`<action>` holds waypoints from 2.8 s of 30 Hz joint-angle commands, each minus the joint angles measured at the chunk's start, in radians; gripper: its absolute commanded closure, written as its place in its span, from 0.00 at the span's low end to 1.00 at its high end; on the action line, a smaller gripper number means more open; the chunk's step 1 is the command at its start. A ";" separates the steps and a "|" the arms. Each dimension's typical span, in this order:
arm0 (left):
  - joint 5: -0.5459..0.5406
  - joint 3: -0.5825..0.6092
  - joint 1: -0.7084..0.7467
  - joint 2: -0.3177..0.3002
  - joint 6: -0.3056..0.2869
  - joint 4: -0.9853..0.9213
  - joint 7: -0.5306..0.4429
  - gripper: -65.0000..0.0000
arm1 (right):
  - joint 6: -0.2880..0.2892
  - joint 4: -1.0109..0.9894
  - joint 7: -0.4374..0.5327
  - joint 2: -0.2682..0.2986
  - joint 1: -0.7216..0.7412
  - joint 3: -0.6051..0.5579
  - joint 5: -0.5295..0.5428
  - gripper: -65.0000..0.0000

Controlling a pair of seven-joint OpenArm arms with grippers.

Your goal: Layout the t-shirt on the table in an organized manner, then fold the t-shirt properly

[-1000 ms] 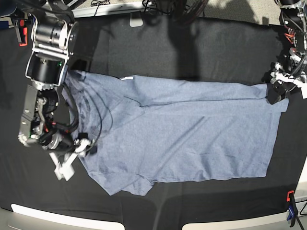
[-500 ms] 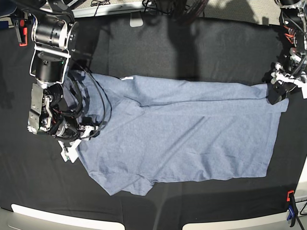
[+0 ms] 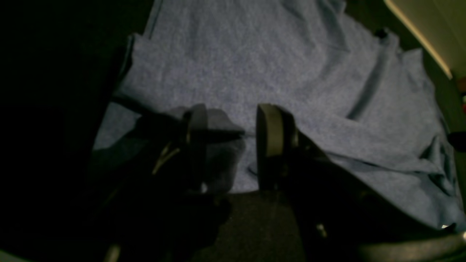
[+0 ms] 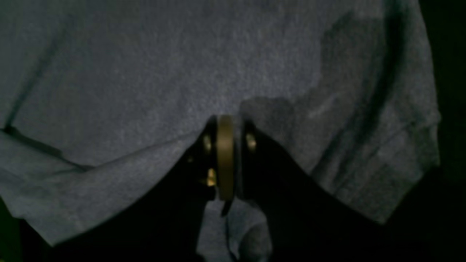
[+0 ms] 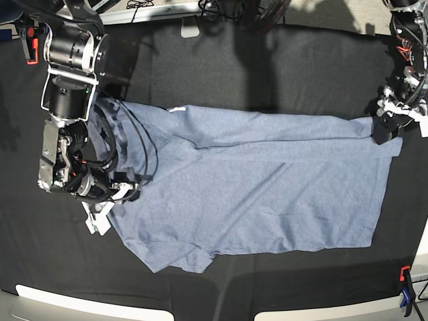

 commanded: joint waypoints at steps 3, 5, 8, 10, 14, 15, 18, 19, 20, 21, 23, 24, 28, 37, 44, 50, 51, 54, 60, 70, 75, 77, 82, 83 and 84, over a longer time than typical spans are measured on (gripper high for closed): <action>-0.023 -0.005 -0.008 -0.019 -0.013 0.015 -0.026 0.68 | 0.012 0.014 0.032 0.011 0.031 0.003 0.017 1.00; -0.023 -0.005 -0.008 -0.019 -0.013 0.015 -0.026 0.68 | 0.037 0.026 0.029 0.011 0.034 0.003 0.024 1.00; -0.022 -0.005 -0.008 -0.019 -0.013 0.015 -0.026 0.68 | 0.048 0.101 -0.041 0.011 0.030 0.003 0.086 1.00; -0.022 -0.005 -0.008 -0.019 -0.013 0.015 -0.026 0.68 | 0.049 0.168 -0.102 0.010 0.019 0.003 0.118 1.00; -0.022 -0.005 -0.008 -0.019 -0.013 0.015 -0.026 0.68 | 0.048 0.306 -0.143 0.010 -0.043 0.003 0.160 1.00; -0.022 -0.005 -0.008 -0.019 -0.013 0.015 -0.026 0.68 | 0.048 0.336 -0.143 0.010 -0.063 0.003 0.168 1.00; -0.023 -0.005 -0.008 -0.019 -0.013 0.015 -0.026 0.68 | 0.048 0.394 -0.142 0.011 -0.107 0.003 0.177 1.00; -0.023 -0.005 -0.008 -0.019 -0.013 0.015 -0.026 0.68 | 0.048 0.396 -0.141 0.011 -0.110 0.003 0.177 1.00; -0.023 -0.005 -0.008 -0.019 -0.013 0.015 -0.026 0.68 | 0.048 0.396 -0.141 0.011 -0.110 0.004 0.175 1.00; -0.022 -0.005 -0.008 -0.019 -0.013 0.015 -0.025 0.68 | 0.048 0.396 -0.137 0.011 -0.108 0.004 0.174 1.00; -0.022 -0.005 -0.008 -0.019 -0.013 0.015 -0.025 0.68 | 0.048 0.396 -0.104 0.011 -0.108 0.004 0.174 1.00; -0.022 -0.005 -0.008 -0.019 -0.013 0.015 -0.025 0.68 | 0.048 0.395 -0.084 0.011 -0.108 0.004 0.174 1.00; -0.022 -0.005 -0.008 -0.019 -0.013 0.015 -0.025 0.68 | 0.048 0.392 -0.071 0.011 -0.105 0.004 0.174 0.67; -0.023 -0.005 -0.008 -0.019 -0.013 0.015 -0.025 0.68 | -0.037 0.289 -0.053 0.011 -0.061 0.003 0.099 0.49; -0.023 -0.005 -0.008 -0.019 -0.013 0.015 -0.025 0.68 | -0.076 0.240 -0.090 0.002 -0.017 0.003 0.085 0.49; -0.023 -0.005 -0.007 -0.019 -0.013 0.015 -0.025 0.68 | -0.088 0.162 -0.079 -0.034 -0.017 0.003 0.042 0.49; -0.023 -0.005 -0.007 -0.019 -0.013 0.015 -0.025 0.68 | -0.088 0.150 -0.078 -0.038 -0.017 0.003 0.042 0.49; -0.023 -0.005 -0.008 -0.019 -0.013 0.015 -0.025 0.68 | -0.088 0.130 -0.068 -0.046 -0.017 0.003 0.032 0.49; -0.023 -0.005 -0.008 -0.019 -0.013 0.015 -0.025 0.68 | -0.113 0.127 -0.040 -0.059 -0.017 0.003 -0.032 0.49; -0.023 -0.005 -0.007 -0.019 -0.013 0.015 -0.025 0.68 | -0.128 0.127 -0.041 -0.058 -0.017 0.003 -0.039 0.49; -0.023 -0.005 -0.008 -0.019 -0.013 0.015 -0.025 0.68 | -0.128 0.127 -0.045 -0.059 -0.017 0.003 -0.041 0.49; -0.023 -0.005 -0.008 -0.019 -0.013 0.015 -0.025 0.68 | -0.128 0.127 -0.045 -0.059 -0.017 0.003 -0.041 0.49; -0.023 -0.005 -0.007 -0.019 -0.013 0.015 -0.025 0.68 | -0.128 0.127 -0.082 -0.058 -0.020 0.003 -0.042 0.49; -0.023 -0.005 -0.007 -0.019 -0.013 0.015 -0.025 0.68 | -0.128 0.127 -0.084 -0.058 -0.023 0.003 -0.045 0.49; -0.023 -0.005 -0.007 -0.019 -0.013 0.015 -0.025 0.68 | -0.128 0.127 -0.082 -0.059 -0.024 0.003 -0.052 0.50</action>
